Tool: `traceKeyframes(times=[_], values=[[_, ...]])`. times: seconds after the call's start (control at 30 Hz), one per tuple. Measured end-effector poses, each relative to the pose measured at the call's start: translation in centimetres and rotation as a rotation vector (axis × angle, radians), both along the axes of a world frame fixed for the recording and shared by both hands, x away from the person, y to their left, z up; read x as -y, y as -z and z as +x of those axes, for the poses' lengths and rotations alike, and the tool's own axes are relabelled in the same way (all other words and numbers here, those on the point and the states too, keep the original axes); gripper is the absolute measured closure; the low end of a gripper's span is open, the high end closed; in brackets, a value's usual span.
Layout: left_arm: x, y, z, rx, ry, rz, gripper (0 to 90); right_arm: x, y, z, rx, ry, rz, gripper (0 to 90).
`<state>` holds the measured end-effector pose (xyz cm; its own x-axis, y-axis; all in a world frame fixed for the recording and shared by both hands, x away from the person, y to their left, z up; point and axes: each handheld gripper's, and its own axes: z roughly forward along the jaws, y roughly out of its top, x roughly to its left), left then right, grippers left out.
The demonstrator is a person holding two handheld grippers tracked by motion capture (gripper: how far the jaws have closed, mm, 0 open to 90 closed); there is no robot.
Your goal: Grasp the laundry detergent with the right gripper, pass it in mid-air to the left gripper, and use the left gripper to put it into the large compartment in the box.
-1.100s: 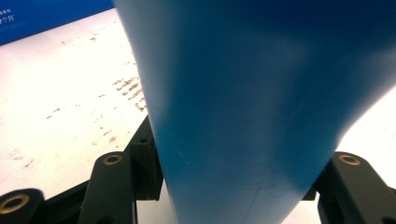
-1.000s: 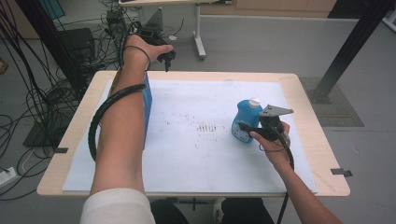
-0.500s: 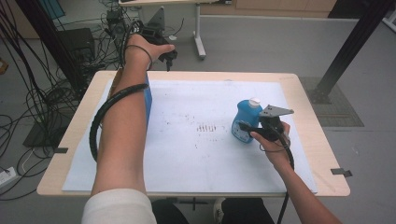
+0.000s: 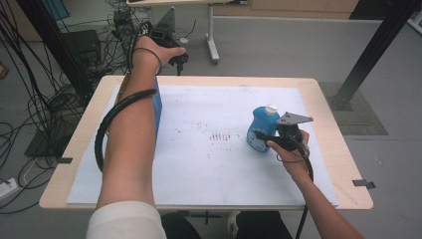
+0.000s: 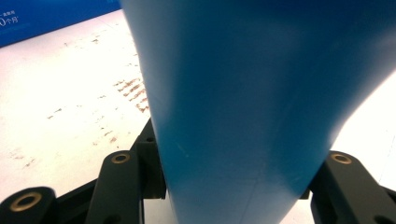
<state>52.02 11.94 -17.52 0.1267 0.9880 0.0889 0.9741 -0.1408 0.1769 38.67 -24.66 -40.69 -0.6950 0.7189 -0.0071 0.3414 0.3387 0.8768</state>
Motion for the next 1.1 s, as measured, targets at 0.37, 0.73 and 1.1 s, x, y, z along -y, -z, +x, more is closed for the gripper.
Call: traceKeyframes(times=[0.37, 0.73, 1.1], values=[[-0.05, -0.21, -0.14, 0.001, -0.001, 0.003, 7.5, -0.04, 0.0, -0.04, 0.0, 0.005, -0.001, 46.7], [0.11, -0.23, -0.19, 0.003, 0.003, 0.004, 7.6, -0.03, 0.0, -0.04, -0.001, 0.005, 0.001, 46.7], [0.09, -0.4, -0.16, 0.001, 0.012, 0.004, 7.6, -0.02, -0.01, -0.01, -0.002, 0.003, 0.001, 46.9]])
